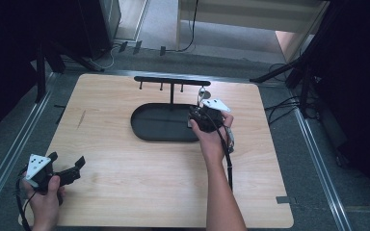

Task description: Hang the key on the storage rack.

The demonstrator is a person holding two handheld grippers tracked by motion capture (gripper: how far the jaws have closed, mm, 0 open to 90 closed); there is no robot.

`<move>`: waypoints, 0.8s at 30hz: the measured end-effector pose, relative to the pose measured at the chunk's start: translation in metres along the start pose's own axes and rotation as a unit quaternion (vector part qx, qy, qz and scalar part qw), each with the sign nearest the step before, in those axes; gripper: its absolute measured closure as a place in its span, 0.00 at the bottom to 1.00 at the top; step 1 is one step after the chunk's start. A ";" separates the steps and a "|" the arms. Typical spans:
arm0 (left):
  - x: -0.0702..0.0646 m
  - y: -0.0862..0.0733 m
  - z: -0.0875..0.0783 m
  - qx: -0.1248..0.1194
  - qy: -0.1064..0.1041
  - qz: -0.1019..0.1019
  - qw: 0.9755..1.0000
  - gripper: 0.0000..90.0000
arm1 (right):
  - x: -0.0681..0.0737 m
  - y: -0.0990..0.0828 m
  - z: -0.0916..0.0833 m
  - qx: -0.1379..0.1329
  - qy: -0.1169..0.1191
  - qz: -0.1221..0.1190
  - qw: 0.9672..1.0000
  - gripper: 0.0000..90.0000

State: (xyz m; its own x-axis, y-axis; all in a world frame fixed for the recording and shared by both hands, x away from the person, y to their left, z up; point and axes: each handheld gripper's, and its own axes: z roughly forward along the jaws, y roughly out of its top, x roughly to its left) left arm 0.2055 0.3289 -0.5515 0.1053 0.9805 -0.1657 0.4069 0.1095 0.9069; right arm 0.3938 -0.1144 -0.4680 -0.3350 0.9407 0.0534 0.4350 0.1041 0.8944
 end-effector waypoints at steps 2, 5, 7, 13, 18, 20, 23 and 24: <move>0.000 0.000 0.000 0.000 0.000 -0.001 1.000 0.00 | -0.002 -0.003 -0.004 0.000 -0.009 -0.008 1.000 0.44; 0.000 0.000 0.000 0.001 0.000 -0.001 1.000 0.00 | -0.009 -0.009 -0.012 -0.006 -0.016 -0.001 1.000 0.31; 0.000 0.000 0.000 0.002 0.001 0.001 1.000 0.00 | -0.015 -0.012 -0.017 0.001 -0.016 0.007 1.000 0.24; 0.000 0.000 0.000 0.002 0.001 0.001 1.000 0.00 | -0.032 -0.027 -0.037 0.035 -0.047 -0.003 0.998 0.14; -0.001 0.000 0.000 0.002 0.001 0.001 1.000 0.00 | -0.045 -0.040 -0.053 0.032 -0.057 -0.002 0.998 0.08; -0.001 0.000 0.000 0.002 0.002 0.002 1.000 0.00 | -0.049 -0.045 -0.059 0.030 -0.050 0.000 0.998 0.06; -0.001 0.000 0.000 0.002 0.002 0.002 1.000 0.00 | -0.056 -0.053 -0.068 0.028 -0.049 -0.001 0.998 0.04; -0.001 0.000 0.000 0.002 0.002 0.002 1.000 0.00 | -0.056 -0.053 -0.068 0.028 -0.049 -0.001 0.998 0.04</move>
State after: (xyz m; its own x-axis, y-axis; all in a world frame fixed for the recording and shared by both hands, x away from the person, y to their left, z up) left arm 0.2059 0.3281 -0.5514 0.1040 0.9817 -0.1597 0.4106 0.1039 0.9059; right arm 0.3333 -0.1945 -0.4880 -0.2545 0.9671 0.0059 0.4816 0.1214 0.8679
